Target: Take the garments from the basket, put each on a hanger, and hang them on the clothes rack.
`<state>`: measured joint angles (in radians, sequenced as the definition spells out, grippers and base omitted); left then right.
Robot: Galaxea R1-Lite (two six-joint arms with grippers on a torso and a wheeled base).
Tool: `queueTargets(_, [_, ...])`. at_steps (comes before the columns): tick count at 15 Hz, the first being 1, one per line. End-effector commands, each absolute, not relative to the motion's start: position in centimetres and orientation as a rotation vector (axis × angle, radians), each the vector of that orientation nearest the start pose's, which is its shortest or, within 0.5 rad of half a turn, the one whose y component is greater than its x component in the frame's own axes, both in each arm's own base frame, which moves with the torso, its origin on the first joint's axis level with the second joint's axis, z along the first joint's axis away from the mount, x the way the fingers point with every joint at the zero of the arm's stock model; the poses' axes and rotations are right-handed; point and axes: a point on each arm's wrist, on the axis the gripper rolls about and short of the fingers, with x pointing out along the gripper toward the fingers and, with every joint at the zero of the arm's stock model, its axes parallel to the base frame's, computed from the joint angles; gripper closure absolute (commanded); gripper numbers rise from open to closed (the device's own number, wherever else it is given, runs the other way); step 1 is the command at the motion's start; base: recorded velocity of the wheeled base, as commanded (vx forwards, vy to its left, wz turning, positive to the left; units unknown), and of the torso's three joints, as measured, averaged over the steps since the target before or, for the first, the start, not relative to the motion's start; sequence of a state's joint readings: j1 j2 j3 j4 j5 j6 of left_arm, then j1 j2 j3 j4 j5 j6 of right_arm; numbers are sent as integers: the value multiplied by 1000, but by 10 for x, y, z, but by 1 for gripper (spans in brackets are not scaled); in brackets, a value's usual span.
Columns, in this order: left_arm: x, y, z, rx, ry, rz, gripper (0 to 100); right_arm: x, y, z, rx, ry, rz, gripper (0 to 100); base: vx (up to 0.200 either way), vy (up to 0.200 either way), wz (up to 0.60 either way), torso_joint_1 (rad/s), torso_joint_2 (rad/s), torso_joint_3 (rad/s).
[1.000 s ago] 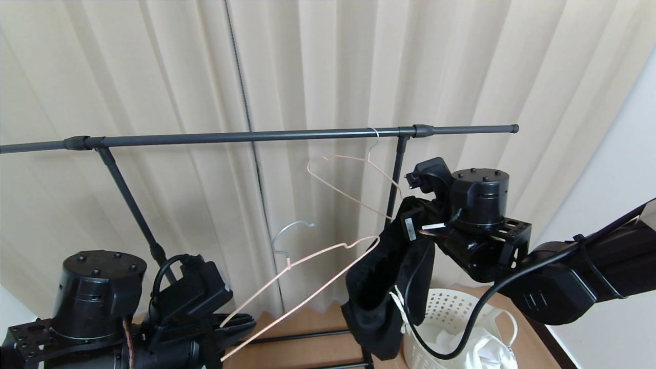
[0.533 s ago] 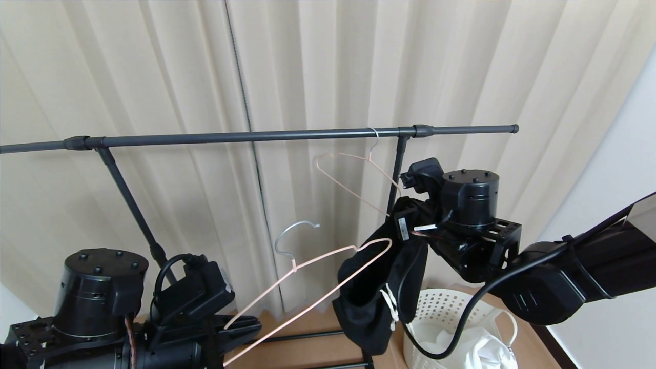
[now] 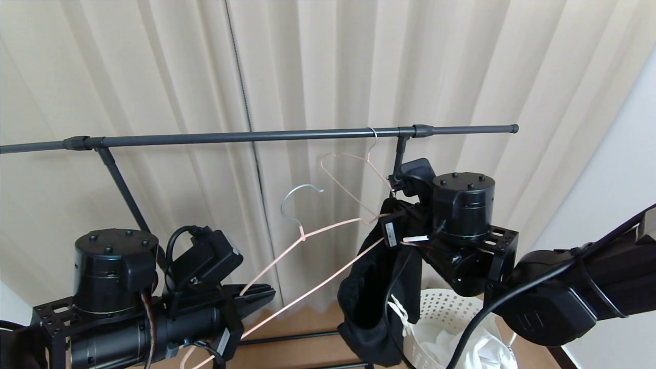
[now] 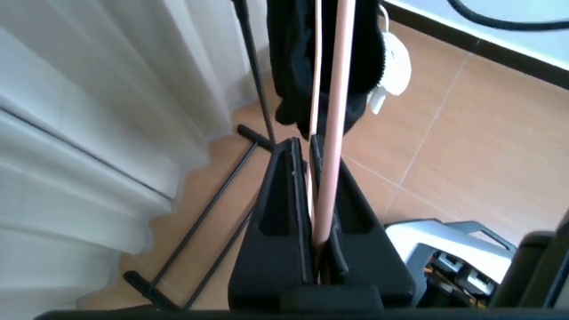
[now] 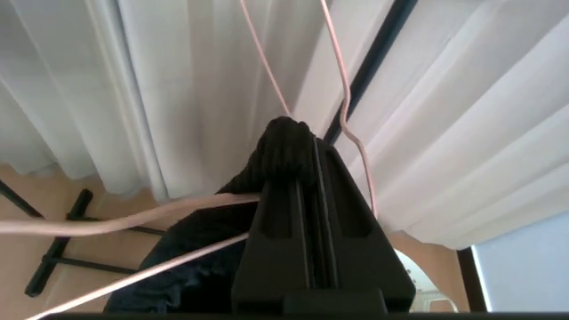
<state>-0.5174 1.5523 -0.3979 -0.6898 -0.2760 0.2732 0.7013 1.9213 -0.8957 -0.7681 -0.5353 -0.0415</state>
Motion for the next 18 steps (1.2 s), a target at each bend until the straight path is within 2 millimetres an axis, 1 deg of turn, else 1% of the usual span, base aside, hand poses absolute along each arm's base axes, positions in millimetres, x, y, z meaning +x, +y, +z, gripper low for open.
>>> queueTargets(1, [196, -119, 117, 316, 396, -834, 100, 269, 223, 156, -175, 184, 193, 100, 0, 0, 0, 0, 0, 0])
queueTargets(2, [197, -119, 118, 317, 395, -824, 100, 261, 227, 161, -169, 169, 200, 100, 0, 0, 0, 0, 0, 0])
queueTargets(4, [197, -119, 120, 306, 391, -818, 100, 250, 237, 165, -165, 157, 224, 100, 0, 0, 0, 0, 0, 0])
queueTargets(9, [196, -119, 120, 305, 391, -818, 100, 224, 261, 166, -154, 145, 276, 100, 0, 0, 0, 0, 0, 0])
queueTargets(10, [197, -119, 120, 305, 391, -818, 100, 215, 269, 167, -141, 143, 303, 100, 0, 0, 0, 0, 0, 0])
queueTargets(12, [197, -119, 119, 306, 392, -821, 100, 205, 278, 169, -121, 136, 332, 100, 0, 0, 0, 0, 0, 0])
queueTargets(18, [195, -122, 118, 309, 395, -833, 100, 179, 301, 181, 12, 121, 420, 100, 0, 0, 0, 0, 0, 0])
